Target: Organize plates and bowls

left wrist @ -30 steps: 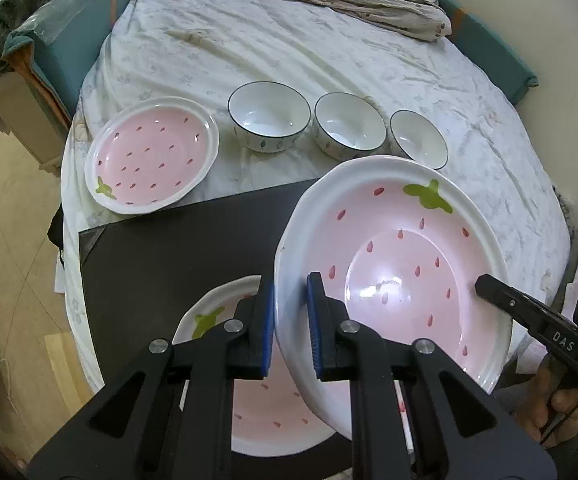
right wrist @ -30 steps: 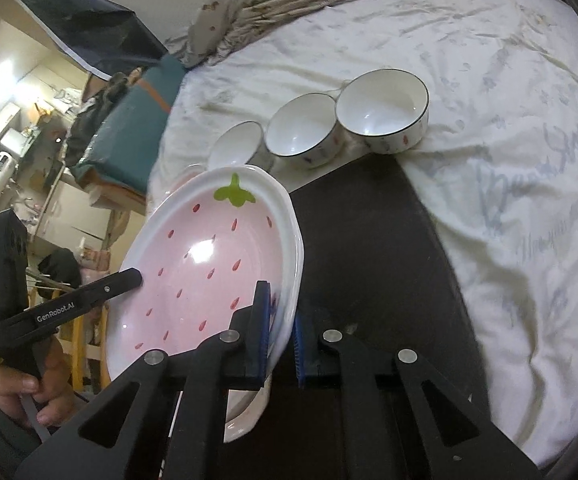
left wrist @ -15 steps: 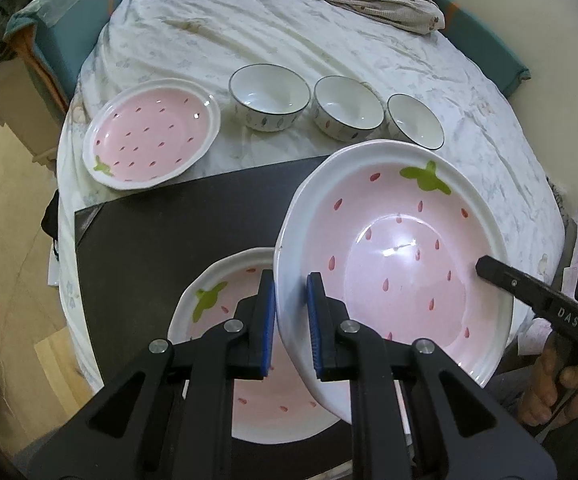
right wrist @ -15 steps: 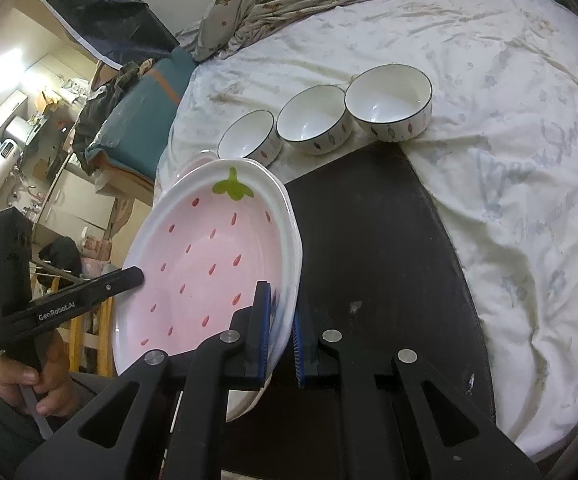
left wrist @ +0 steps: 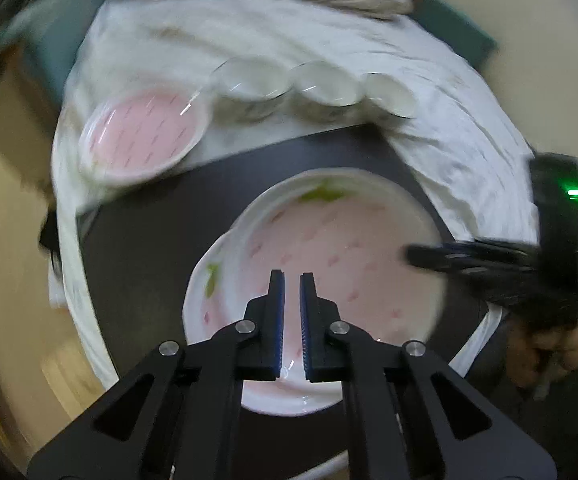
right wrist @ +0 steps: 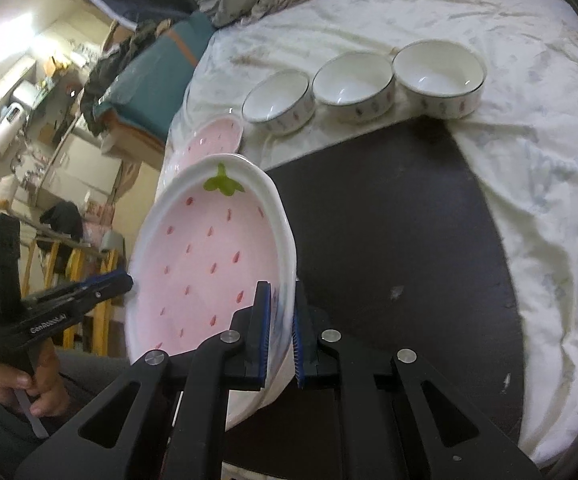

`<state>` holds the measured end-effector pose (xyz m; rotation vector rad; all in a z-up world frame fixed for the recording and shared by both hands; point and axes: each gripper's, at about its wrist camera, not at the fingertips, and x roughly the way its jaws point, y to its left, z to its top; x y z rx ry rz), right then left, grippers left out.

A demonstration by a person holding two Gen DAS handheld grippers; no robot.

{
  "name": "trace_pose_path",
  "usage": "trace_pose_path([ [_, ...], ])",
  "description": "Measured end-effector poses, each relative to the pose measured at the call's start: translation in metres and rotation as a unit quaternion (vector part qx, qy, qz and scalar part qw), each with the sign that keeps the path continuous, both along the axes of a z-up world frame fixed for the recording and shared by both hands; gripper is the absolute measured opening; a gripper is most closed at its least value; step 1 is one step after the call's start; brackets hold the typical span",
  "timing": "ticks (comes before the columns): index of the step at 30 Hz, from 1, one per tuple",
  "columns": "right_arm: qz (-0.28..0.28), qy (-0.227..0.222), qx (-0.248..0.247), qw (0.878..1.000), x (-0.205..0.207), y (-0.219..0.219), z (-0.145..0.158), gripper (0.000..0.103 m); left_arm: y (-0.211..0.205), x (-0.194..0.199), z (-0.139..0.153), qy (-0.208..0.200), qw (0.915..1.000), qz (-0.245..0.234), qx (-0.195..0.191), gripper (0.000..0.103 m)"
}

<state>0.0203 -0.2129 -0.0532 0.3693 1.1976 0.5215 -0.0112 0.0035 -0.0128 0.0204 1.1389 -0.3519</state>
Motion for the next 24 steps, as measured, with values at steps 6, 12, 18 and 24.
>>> trace_pose_path([
  [6, 0.019, 0.046, -0.067, 0.996, 0.003, 0.029, -0.050, 0.007, 0.024, 0.018, -0.028, 0.023, 0.9979, 0.058, 0.014, 0.005],
  [12, 0.021, 0.052, -0.057, 0.997, 0.003, 0.028, -0.054, 0.007, 0.067, 0.022, -0.053, 0.073, 0.9844, 0.160, 0.012, 0.007],
  [18, 0.009, 0.061, -0.053, 0.997, 0.012, 0.030, -0.054, 0.008, 0.073, 0.022, -0.075, 0.111, 0.9754, 0.187, 0.033, 0.063],
  [24, 0.013, 0.072, -0.053, 0.996, 0.009, 0.027, -0.060, 0.008, 0.081, 0.019, -0.086, 0.110, 0.9731, 0.199, 0.041, 0.064],
])
